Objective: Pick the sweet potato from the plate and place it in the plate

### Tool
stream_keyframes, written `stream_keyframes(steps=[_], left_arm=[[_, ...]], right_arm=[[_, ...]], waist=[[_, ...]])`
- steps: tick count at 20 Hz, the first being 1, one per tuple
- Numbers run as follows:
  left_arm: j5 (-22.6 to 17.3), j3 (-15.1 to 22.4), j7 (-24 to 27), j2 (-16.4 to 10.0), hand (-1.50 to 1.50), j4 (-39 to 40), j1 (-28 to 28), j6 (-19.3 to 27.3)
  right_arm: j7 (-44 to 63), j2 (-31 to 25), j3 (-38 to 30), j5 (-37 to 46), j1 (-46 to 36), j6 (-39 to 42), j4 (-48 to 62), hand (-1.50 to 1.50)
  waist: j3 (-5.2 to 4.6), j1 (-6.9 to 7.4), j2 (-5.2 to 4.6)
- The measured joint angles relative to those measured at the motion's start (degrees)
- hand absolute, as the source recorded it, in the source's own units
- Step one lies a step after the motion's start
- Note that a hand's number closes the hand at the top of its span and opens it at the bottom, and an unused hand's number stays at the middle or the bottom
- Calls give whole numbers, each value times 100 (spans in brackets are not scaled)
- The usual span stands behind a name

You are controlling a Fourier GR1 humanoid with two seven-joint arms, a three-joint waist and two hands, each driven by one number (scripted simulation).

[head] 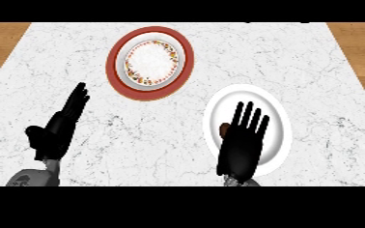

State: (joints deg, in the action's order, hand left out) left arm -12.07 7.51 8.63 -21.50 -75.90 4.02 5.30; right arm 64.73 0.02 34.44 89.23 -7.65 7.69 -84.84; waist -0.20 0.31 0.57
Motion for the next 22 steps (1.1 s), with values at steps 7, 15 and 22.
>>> stream_keyframes(steps=[7, 15, 22], left_arm=[[56, -153, 71, 53, 0, 101, 5, -119], [202, -242, -88, 212, 0, 32, 85, -90], [234, -290, -53, 209, 0, -36, -2, -164]], right_arm=[[-323, 1, -341, -330, -64, -43, 307, 150], [-891, -31, -664, -879, -93, -200, 275, 150], [-2644, -458, -1879, -2665, -149, -683, 216, 150]], waist=[[-12, -2, 20], [-6, -22, 16], [20, -16, -45]])
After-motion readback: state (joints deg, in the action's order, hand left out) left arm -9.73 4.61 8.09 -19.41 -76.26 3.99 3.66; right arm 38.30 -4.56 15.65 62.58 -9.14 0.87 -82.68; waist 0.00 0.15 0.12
